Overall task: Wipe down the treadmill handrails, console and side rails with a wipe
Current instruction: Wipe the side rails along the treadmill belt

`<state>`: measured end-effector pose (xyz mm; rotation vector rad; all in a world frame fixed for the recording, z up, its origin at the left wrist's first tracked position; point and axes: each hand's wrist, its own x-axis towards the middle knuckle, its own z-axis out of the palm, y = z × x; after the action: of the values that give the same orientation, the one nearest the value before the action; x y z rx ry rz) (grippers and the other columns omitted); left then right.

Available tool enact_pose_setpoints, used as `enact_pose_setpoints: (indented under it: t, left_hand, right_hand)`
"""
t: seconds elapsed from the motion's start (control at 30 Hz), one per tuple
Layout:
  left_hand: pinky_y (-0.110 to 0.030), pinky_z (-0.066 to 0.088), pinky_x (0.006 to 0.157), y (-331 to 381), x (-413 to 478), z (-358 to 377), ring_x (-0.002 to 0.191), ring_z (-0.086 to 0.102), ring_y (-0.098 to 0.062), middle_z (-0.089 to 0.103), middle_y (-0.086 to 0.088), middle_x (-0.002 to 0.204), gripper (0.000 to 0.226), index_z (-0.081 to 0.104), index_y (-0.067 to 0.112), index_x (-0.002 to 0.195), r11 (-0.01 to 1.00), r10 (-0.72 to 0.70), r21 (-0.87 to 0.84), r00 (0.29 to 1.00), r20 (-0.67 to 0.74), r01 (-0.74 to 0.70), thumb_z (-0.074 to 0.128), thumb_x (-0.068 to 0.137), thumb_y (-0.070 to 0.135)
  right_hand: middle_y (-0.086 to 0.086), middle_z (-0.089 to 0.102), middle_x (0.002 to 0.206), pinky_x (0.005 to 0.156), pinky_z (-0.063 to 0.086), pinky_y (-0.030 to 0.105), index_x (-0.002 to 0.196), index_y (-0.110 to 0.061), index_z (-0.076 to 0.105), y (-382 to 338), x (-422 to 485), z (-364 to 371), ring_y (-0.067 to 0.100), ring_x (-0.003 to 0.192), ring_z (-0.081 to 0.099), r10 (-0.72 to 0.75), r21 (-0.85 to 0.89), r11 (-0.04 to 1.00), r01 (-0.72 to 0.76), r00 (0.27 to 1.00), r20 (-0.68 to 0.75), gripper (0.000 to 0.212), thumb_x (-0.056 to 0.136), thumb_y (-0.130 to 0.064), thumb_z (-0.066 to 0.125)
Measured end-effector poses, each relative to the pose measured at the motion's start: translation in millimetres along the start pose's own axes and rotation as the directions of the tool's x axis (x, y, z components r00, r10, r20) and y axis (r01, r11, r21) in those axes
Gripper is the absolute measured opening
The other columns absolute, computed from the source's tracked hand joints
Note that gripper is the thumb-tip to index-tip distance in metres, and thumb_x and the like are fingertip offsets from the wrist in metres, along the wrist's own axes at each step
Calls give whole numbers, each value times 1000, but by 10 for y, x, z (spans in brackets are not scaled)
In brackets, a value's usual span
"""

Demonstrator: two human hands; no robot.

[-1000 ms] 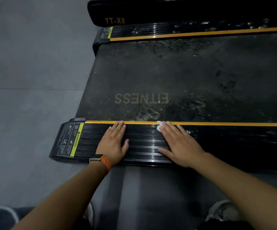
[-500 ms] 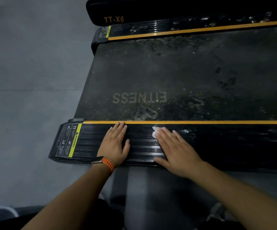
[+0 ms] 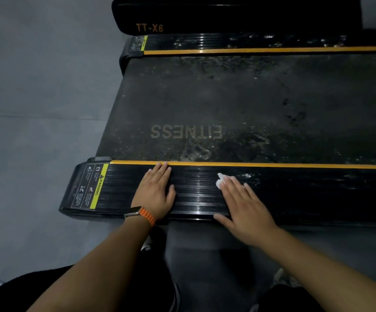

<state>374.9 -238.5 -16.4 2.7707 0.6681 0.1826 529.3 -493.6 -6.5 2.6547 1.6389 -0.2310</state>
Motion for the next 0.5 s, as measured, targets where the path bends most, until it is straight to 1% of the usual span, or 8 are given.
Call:
enact_pose_setpoints:
  t: [0.07,0.1,0.13,0.23,0.33,0.43,0.5]
  left_hand:
    - [-36,11,128,0,-3,-8,155,24,-22,36,-8,163,68,45,7,153,1000,4,-13,1000,-7,-5,29,100,45]
    - [-38,14,128,-3,-7,-4,154,26,-23,39,-9,162,67,47,6,152,1000,8,-17,1000,-18,-9,30,100,45]
    - [-40,17,127,-6,-8,1,154,28,-24,41,-10,161,66,48,6,150,1000,12,-17,1000,-25,-13,31,99,44]
    - [-42,20,127,-17,-6,22,153,30,-25,43,-11,159,65,50,5,149,1000,17,-14,999,-33,-18,33,99,43]
    - [-40,16,128,-3,1,23,155,26,-23,39,-10,162,67,46,6,152,1000,10,-14,1000,-12,-10,30,99,45]
    - [-39,14,129,2,-13,13,156,22,-21,35,-9,164,70,43,7,154,1000,-4,-6,1000,-3,4,27,99,47]
    - [-39,14,129,-6,-12,15,156,22,-22,35,-9,164,68,42,7,154,1000,-3,-5,1000,9,3,29,99,45]
  right_hand:
    - [4,-14,174,131,1,46,165,-14,-7,-162,-19,-3,21,160,-15,62,38,997,-63,997,41,94,99,-78,10]
    - [4,-16,173,131,-3,46,166,-13,-6,-296,12,8,22,159,-19,69,61,996,-71,997,42,96,98,-78,12]
    - [5,-14,174,130,-3,47,167,-12,-3,-432,58,36,23,160,-18,53,69,996,-55,998,30,98,98,-79,15]
    - [9,2,175,126,8,50,166,-7,14,-620,146,118,26,162,-1,-36,11,999,36,999,-12,97,99,-76,21]
    - [9,17,174,125,12,50,164,-8,25,-390,-53,131,25,161,12,-51,-58,997,48,998,-47,90,101,-72,26]
    - [12,24,172,125,15,50,163,-6,29,-182,-320,167,27,160,17,-2,-81,997,-6,995,-104,88,102,-69,28]
    - [16,25,170,124,16,51,162,-3,30,-347,-277,200,31,159,19,85,-45,995,-91,989,-119,91,99,-69,31]
